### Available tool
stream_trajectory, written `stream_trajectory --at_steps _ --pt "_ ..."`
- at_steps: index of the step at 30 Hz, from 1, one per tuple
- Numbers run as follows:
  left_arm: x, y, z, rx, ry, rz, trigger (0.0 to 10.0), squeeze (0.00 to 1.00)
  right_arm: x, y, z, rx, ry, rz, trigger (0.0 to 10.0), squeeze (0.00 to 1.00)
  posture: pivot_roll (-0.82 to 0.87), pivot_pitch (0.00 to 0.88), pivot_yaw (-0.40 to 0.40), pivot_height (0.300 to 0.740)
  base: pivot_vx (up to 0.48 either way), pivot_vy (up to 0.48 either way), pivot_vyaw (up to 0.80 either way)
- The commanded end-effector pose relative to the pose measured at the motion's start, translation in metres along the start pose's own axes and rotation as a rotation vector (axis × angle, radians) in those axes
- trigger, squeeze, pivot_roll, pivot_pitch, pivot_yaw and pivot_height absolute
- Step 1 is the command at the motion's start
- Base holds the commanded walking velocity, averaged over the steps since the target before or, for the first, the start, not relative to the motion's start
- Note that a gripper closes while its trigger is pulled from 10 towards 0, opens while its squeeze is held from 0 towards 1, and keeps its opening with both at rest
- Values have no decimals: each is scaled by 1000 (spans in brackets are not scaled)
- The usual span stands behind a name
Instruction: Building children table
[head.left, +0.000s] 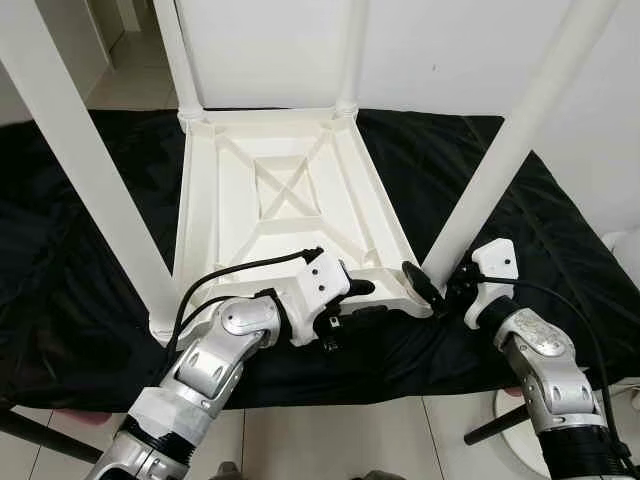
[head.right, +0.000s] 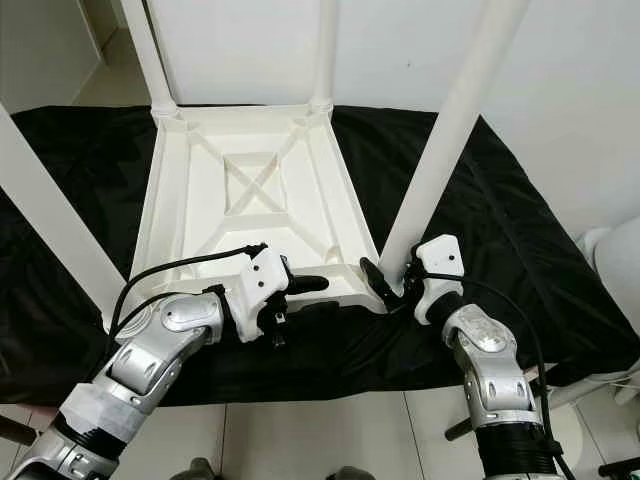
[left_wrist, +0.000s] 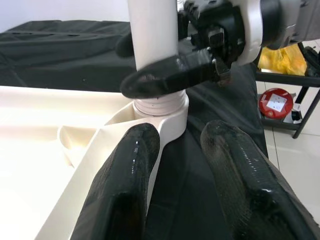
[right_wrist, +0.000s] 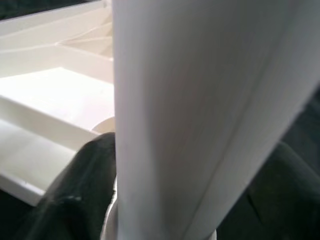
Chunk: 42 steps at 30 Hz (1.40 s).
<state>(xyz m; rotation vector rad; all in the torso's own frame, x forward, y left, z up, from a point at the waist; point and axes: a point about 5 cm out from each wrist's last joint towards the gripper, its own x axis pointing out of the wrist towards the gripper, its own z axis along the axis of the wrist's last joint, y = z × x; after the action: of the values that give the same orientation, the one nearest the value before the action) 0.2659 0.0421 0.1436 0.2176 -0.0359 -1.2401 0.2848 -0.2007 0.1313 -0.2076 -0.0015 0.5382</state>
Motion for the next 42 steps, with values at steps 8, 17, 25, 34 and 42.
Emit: stream_trajectory --at_steps 8,17,25,34,42 --pt "2 -3 2 3 -1 -57 10000 0 2 -2 -6 -6 27 83 0 0 -14 0 -20 740 0 0 0" --pt "6 -2 2 4 -12 -38 10000 0 -2 3 -12 37 25 38 1569 0 -28 0 -22 740 0 0 0" --pt "7 1 3 6 -18 -20 10000 0 1 3 -12 24 44 -187 10000 0 -26 0 -29 740 0 0 0" --pt "8 0 2 1 -27 -16 10000 0 0 18 -14 89 58 -420 10000 0 -30 0 -38 740 0 0 0" --pt "13 -1 2 -1 -37 -17 10000 0 11 55 -7 177 44 -700 10000 0 -33 0 -42 740 0 0 0"
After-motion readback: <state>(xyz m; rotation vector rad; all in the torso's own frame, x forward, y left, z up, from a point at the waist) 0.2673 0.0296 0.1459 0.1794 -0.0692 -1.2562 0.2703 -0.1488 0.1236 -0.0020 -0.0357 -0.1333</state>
